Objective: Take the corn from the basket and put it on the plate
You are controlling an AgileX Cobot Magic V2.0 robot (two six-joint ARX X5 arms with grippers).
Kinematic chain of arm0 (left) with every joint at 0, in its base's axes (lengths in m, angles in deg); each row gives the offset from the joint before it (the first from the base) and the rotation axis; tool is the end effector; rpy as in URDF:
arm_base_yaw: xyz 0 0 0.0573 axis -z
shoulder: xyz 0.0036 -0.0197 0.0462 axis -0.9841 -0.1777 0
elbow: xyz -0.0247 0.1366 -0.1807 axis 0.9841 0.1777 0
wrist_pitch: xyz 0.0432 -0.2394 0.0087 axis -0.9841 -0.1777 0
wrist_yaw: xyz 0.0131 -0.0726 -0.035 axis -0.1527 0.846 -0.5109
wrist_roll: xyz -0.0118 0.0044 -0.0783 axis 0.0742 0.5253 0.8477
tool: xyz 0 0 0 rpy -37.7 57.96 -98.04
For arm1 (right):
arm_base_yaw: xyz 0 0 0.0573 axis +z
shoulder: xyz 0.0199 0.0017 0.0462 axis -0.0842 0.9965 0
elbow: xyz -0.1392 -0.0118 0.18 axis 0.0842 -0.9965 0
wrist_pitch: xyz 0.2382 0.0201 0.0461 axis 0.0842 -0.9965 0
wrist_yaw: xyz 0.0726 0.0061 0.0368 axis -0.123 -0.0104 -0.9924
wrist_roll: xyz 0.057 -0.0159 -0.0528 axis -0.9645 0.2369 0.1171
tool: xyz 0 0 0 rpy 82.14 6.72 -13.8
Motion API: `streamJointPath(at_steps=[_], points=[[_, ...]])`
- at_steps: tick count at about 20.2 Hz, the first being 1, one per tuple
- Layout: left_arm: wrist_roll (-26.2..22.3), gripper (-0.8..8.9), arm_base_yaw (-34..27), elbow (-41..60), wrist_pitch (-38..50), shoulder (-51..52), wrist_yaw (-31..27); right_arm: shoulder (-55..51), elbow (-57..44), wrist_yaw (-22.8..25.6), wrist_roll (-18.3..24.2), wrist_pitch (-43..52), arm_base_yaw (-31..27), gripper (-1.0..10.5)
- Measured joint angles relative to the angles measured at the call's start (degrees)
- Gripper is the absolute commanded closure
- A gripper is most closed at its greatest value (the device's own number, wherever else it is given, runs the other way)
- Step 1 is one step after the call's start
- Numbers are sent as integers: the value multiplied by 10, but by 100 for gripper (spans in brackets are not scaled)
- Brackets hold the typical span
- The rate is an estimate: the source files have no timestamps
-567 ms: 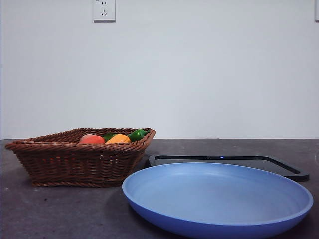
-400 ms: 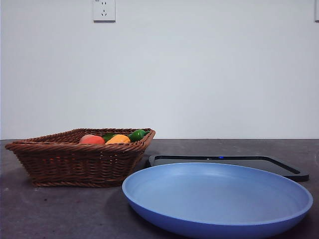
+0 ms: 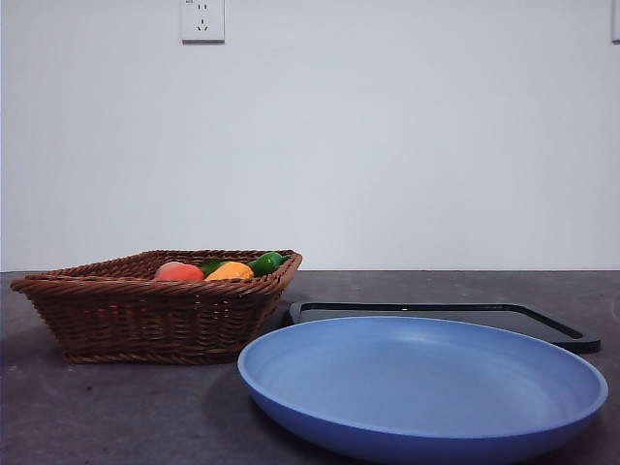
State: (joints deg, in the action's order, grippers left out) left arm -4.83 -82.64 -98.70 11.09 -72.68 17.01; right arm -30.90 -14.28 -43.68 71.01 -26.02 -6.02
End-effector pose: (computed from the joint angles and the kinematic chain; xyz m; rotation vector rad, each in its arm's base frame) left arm 0.1388 -0.0222 0.2493 -0.3920 0.4365 -0.3497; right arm 0.1454 0.0245 0.2628 0.2949 0.3300 0.3815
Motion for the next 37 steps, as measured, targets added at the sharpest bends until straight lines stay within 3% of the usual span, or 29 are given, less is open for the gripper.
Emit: streamJointPath(at_steps=[5, 12, 15, 17, 19, 26, 37], points=[[-68, 808, 5, -50, -63, -71, 60, 75, 64, -41, 73, -95, 5, 945], [-120, 808, 43, -61, -97, -124, 64, 122, 90, -47, 141, -168, 51, 945], [-122, 712, 45, -61, -96, -128, 65, 123, 91, -47, 145, -168, 61, 886], [-122, 470, 45, -61, -96, -128, 65, 124, 91, -47, 143, -168, 61, 694], [-122, 317, 45, -61, -90, -128, 65, 128, 91, -46, 134, -167, 61, 642], [-121, 308, 45, -61, -88, -128, 65, 224, 92, -47, 116, -150, 71, 643], [-120, 308, 46, -61, -87, -128, 65, 516, 94, -30, 115, -62, 140, 643]])
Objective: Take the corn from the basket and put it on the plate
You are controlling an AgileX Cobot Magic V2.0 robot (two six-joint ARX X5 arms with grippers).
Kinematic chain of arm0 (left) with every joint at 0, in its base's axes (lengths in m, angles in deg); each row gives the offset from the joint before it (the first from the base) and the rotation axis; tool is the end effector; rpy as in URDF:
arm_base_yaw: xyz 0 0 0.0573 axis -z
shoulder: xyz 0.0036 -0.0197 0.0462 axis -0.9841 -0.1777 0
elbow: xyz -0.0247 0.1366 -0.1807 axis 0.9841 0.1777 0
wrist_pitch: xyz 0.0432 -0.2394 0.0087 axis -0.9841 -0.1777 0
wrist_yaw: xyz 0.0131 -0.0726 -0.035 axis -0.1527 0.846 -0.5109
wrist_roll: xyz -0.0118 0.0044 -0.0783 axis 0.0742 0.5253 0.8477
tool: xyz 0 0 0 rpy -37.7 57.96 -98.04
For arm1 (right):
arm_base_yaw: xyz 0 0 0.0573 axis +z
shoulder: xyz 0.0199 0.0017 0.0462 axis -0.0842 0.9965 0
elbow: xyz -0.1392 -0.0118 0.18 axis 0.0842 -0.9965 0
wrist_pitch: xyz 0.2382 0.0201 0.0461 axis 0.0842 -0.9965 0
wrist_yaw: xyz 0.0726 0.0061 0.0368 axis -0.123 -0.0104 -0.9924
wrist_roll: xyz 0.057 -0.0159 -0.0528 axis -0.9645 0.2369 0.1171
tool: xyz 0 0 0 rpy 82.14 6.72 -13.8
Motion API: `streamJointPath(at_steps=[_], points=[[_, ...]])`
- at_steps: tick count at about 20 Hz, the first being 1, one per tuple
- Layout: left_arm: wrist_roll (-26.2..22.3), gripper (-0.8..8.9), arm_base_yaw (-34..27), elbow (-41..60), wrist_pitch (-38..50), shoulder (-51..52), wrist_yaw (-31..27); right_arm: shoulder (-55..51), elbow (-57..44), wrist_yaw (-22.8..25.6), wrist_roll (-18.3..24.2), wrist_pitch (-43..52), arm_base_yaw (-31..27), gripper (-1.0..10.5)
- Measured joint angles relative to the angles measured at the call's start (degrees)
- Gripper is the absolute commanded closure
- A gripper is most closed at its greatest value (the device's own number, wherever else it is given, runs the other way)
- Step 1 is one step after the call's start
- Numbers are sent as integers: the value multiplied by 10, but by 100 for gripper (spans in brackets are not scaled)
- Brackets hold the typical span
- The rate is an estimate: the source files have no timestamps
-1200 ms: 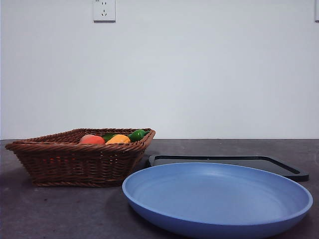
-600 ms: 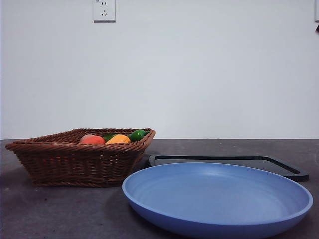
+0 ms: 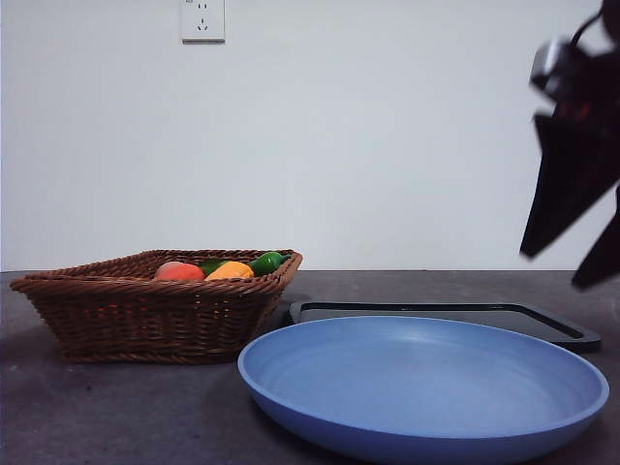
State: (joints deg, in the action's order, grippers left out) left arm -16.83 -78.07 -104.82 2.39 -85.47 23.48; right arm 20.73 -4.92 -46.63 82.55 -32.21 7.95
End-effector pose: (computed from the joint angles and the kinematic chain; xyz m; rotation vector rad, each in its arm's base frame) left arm 0.1513 -0.0400 0.2420 -0.2652 0.6674 -0.5555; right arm 0.2287 0.0831 0.1461 0.1820 1.1561 0.6165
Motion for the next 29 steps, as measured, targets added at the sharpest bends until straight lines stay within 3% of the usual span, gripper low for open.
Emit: streamJointPath(at_steps=[7, 10, 13, 19, 25, 29], points=[[0, 308, 0, 0, 1, 0, 0, 107, 0, 14, 3, 31, 28, 669], [1, 308, 0, 0, 3, 0, 0, 129, 0, 15, 3, 35, 41, 770], [1, 308, 0, 0, 3, 0, 0, 131, 1, 16, 4, 36, 44, 950], [3, 308, 9, 0, 13, -9, 0, 129, 4, 23, -2, 30, 40, 944], [34, 308, 60, -21, 96, -70, -3, 21, 16, 49, 0, -50, 17, 944], [40, 308, 106, -59, 138, -145, -39, -95, 16, 50, -1, -86, -14, 944]])
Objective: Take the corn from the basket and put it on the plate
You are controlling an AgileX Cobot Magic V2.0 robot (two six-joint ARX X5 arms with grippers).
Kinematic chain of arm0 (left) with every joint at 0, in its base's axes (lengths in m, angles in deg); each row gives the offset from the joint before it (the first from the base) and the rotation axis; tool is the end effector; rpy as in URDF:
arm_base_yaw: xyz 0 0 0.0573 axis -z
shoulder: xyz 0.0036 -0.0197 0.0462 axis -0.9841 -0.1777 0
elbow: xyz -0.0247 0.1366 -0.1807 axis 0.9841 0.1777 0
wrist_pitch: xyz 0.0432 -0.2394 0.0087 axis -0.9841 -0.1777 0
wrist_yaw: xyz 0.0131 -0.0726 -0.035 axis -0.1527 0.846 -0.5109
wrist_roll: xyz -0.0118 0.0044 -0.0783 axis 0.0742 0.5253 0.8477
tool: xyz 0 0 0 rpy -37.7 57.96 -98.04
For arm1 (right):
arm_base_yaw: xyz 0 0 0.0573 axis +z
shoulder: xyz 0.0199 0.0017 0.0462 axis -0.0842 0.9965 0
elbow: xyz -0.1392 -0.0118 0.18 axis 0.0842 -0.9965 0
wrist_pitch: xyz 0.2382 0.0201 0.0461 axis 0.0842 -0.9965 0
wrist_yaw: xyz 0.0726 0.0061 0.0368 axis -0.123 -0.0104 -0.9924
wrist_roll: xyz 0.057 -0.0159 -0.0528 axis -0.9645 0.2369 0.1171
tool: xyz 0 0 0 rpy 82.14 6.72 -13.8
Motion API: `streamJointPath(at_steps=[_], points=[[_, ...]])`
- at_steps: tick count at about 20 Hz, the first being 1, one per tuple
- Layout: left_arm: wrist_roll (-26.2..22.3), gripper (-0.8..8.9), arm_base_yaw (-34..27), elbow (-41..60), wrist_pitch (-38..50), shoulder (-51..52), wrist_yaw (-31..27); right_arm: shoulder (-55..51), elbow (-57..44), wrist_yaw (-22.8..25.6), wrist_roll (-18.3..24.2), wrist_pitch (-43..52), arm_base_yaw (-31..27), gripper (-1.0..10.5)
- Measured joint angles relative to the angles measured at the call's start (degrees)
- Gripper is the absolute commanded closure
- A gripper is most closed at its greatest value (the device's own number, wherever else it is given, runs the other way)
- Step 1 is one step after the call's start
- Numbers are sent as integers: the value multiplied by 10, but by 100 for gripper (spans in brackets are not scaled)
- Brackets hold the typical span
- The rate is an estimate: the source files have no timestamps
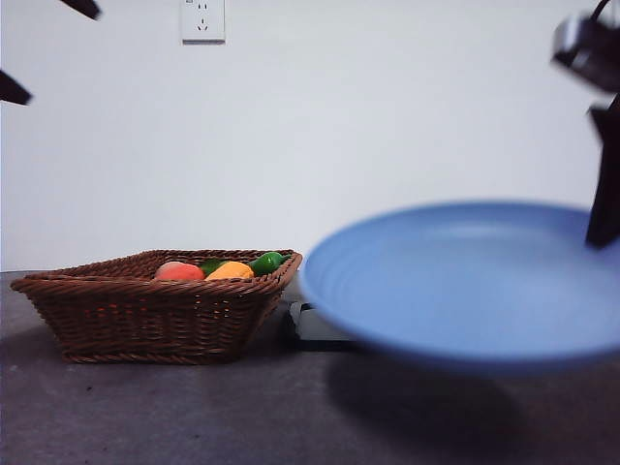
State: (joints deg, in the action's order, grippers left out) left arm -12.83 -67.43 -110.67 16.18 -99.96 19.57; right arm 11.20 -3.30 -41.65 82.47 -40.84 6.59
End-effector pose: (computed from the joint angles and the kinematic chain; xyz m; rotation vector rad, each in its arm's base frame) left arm 0.1970 -0.0755 0.2586 -0.2343 0.6275 -0.6574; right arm 0.2104 0.0684 0.1790 0.1423 1.1085 0.5235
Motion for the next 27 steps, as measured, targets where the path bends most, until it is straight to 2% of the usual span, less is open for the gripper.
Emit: streamJointPath(at_steps=[7, 13, 20, 27], points=[[6, 309, 75, -104, 33, -219, -110, -148, 0, 1, -15, -16, -52, 944], [6, 310, 124, -209, 32, -398, -187, -192, 0, 3, -25, -30, -66, 944], [6, 311, 145, -252, 35, -532, -219, -193, 0, 2, -26, -32, -66, 944], [6, 321, 157, -254, 50, -559, -224, -192, 0, 9, -26, -32, -66, 944]])
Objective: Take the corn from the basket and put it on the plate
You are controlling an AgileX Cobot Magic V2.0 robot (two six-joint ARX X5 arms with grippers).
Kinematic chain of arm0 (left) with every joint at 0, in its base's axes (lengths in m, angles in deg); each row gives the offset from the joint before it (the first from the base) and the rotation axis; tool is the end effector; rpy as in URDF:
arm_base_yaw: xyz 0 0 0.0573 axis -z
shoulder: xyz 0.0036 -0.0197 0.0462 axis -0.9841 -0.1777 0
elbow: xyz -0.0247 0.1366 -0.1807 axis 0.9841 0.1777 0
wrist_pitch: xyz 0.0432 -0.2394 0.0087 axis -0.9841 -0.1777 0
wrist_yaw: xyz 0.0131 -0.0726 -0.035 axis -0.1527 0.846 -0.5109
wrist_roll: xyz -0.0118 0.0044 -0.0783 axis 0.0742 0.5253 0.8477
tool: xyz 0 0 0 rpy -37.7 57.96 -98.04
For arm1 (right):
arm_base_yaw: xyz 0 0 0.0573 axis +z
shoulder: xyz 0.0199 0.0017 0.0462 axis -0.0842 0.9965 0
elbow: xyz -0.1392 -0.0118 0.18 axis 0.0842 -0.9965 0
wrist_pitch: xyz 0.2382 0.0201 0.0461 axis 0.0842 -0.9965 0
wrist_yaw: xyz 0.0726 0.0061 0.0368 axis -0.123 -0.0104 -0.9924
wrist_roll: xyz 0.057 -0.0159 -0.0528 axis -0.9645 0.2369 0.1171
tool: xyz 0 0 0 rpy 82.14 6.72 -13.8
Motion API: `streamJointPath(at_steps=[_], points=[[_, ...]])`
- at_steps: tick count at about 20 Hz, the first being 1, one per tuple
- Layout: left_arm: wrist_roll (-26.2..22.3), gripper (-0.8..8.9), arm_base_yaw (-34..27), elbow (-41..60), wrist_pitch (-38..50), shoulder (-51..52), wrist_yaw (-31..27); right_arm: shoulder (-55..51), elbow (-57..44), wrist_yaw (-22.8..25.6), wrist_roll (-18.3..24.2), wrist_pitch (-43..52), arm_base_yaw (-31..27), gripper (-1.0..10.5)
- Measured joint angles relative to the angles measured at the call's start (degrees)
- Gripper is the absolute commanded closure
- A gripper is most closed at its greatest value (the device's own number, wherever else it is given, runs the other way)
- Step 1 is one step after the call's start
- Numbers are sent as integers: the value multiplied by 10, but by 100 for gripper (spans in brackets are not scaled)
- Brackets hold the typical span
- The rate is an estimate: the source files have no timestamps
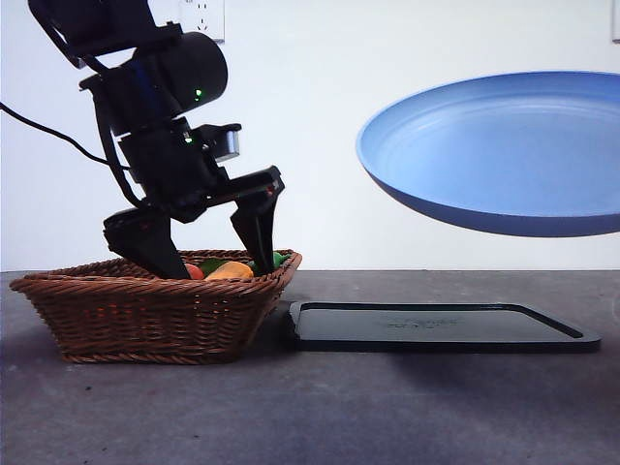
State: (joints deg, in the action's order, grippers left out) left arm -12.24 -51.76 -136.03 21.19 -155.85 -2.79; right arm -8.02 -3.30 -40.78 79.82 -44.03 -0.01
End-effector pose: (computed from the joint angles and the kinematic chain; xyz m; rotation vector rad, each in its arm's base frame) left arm 0.3273 -0.1828 0.1388 0.0366 1.0497 -0.4650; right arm 0.1764 0.0395 0.2353 0.1982 0.8257 0.4146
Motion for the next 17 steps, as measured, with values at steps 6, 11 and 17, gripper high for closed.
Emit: streamJointPath(at_steps=[6, 11, 17], points=[[2, 395, 0, -5, -11, -23, -5, 0, 0, 0, 0, 0, 0, 944], [2, 608, 3, -5, -16, -24, -5, 0, 0, 0, 0, 0, 0, 944], [2, 608, -2, -6, -53, 38, -5, 39, 0, 0, -7, 7, 0, 944]])
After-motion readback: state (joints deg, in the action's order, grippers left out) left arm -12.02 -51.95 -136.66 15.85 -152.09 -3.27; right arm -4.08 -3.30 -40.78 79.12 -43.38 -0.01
